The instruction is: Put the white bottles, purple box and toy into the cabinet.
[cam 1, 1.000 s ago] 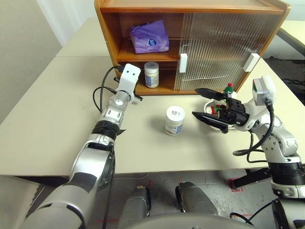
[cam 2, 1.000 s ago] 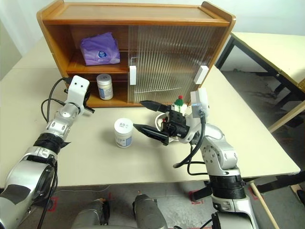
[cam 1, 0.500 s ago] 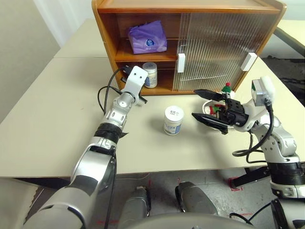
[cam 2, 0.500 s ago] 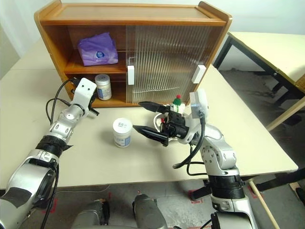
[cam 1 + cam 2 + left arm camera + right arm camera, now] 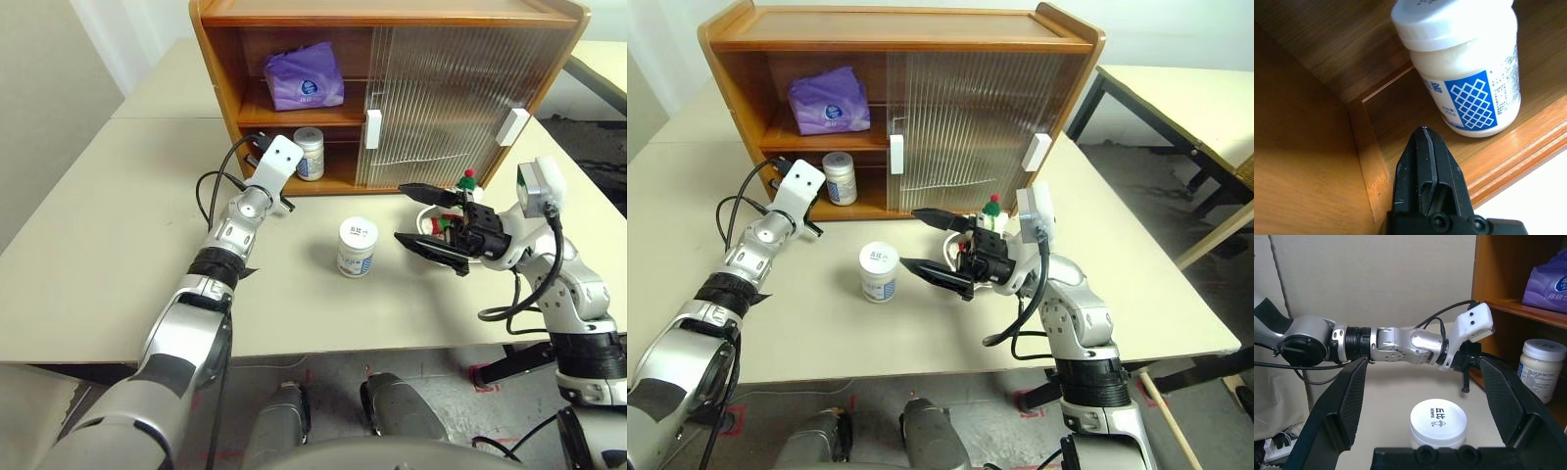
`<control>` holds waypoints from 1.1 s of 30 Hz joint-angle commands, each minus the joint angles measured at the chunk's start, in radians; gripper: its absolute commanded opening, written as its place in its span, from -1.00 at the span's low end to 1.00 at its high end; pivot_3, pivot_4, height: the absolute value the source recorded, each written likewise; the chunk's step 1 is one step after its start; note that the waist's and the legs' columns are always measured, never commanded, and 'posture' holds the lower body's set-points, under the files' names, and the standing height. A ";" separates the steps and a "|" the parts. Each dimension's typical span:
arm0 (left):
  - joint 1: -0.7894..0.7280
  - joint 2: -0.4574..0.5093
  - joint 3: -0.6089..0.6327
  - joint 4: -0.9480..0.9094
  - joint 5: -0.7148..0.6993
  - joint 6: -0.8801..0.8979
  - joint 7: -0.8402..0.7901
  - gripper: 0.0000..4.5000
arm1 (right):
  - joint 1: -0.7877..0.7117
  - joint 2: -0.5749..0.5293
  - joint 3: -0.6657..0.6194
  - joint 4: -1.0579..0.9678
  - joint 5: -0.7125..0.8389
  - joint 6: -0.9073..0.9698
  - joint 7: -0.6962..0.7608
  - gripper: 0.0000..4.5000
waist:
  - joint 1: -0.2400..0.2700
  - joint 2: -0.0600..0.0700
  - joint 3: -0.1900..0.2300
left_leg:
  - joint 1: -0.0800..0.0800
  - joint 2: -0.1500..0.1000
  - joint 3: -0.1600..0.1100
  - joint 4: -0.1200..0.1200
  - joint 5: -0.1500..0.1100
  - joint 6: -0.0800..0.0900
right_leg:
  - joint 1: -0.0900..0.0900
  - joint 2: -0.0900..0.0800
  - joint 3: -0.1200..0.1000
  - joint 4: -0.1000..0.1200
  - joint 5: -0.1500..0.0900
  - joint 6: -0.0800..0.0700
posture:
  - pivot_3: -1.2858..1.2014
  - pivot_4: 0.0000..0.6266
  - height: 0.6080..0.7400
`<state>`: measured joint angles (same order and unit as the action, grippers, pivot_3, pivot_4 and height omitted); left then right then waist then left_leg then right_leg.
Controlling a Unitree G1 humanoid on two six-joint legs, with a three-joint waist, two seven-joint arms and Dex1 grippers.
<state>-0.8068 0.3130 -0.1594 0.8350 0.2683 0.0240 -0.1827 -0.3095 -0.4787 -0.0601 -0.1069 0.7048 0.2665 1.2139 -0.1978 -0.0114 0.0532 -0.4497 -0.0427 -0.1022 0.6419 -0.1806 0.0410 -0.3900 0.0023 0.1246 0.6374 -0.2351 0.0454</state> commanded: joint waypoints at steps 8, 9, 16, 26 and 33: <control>-0.090 0.012 -0.017 0.156 0.028 -0.076 0.020 -0.99 | 0.023 -0.012 -0.011 -0.027 -0.004 -0.003 -0.016 1.00 | -0.014 0.000 0.000 | 0.000 0.001 0.001 0.000 0.000 0.000 | 0.000 0.000 0.000 0.000 0.001 0.000 | -0.24 -0.83 1.00; -0.099 0.015 -0.018 0.171 0.030 -0.083 0.024 -0.99 | 0.024 -0.012 -0.011 -0.029 -0.003 -0.003 -0.018 1.00 | -0.017 0.000 0.000 | 0.000 0.001 0.001 0.000 0.000 0.001 | 0.000 0.001 0.000 0.000 0.001 0.000 | -0.24 -0.83 1.00; -0.137 0.032 -0.036 0.252 0.057 -0.128 0.044 -0.99 | 0.025 -0.015 -0.012 -0.031 -0.002 -0.003 -0.021 1.00 | -0.036 0.000 0.000 | 0.000 0.001 0.001 0.000 0.001 0.001 | 0.000 0.001 0.000 0.000 0.001 0.001 | -0.24 -0.83 1.00; -0.182 0.021 -0.037 0.337 0.063 -0.187 0.042 -0.99 | 0.036 -0.022 -0.021 -0.044 -0.001 -0.006 -0.034 1.00 | -0.053 0.000 0.000 | -0.001 -0.003 0.001 0.000 0.002 0.003 | 0.000 0.002 -0.001 0.000 0.001 0.005 | -0.26 -0.85 1.00; -0.188 -0.004 -0.046 0.348 0.062 -0.201 0.027 -0.99 | 0.045 -0.023 -0.023 -0.055 0.000 -0.006 -0.044 1.00 | -0.071 0.000 0.000 | -0.001 -0.004 0.002 0.001 0.002 0.004 | 0.000 0.002 -0.003 0.000 0.001 0.007 | -0.26 -0.86 1.00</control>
<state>-0.9797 0.3214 -0.1954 1.1658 0.3209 -0.1642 -0.1416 -0.2674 -0.4940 -0.0671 -0.1470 0.7052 0.2664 1.1707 -0.2688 -0.0115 0.0529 -0.4508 -0.0468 -0.0996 0.6429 -0.1783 0.0448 -0.3899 0.0040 0.1221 0.6374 -0.2343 0.0538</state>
